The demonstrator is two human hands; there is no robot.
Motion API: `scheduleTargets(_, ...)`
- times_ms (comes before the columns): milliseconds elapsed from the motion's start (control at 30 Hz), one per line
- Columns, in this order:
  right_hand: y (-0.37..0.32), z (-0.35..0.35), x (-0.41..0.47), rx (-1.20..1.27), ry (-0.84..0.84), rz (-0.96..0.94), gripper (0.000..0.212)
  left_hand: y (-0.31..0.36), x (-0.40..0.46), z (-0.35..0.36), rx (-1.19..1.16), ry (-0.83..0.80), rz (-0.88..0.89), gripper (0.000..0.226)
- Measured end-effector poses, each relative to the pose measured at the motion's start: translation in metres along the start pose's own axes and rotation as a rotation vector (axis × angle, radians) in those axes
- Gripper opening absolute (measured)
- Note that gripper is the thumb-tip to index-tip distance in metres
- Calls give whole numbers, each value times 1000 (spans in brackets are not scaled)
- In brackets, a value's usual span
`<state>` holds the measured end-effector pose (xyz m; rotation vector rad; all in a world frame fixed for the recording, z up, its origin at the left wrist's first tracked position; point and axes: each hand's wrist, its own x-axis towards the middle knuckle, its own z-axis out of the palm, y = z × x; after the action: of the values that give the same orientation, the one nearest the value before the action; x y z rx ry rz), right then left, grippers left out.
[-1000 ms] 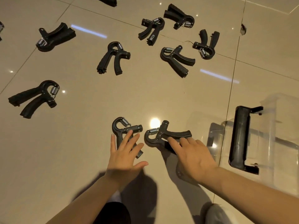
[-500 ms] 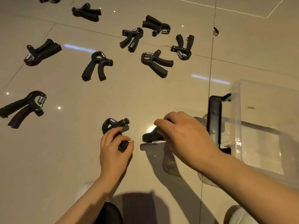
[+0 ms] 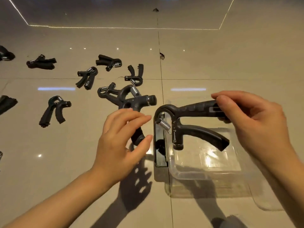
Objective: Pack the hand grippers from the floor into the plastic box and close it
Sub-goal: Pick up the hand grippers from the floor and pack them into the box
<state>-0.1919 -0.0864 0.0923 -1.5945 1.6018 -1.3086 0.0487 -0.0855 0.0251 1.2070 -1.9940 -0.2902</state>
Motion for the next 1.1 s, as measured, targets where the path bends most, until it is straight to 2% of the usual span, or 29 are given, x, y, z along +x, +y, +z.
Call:
scheduleTargets(100,17,-45,3,-75,95,46,11,19,21,34,75,-133,200,28)
scheduleTargets(233,46,-93,-6,-237,212,100,10,35,18,81,146,-303,324,17)
scheduleTargets(367,82,-94,-22,-508,131,183,15,37,3,98,230,-433,344,13)
scheduleTargets(467,102,-87,-31,-614,43,211,18,45,4,103,258,-409,292,4)
scheduleTargets(600,118,-92,-23,-655,-36,278,19,47,2,110,254,-369,277,13)
scheduleTargets(800,150,-88,-21,-814,-357,481,17,48,-2,114,234,-301,233,13)
scheduleTargets(867,157,-90,-13,-841,-410,498,14,49,-2,116,235,-292,220,15)
scheduleTargets(967,165,-89,5,-830,-401,444,11,48,-1,115,245,-300,276,19)
scheduleTargets(1100,168,-83,24,-518,-210,557,8,48,2,117,268,-314,283,19)
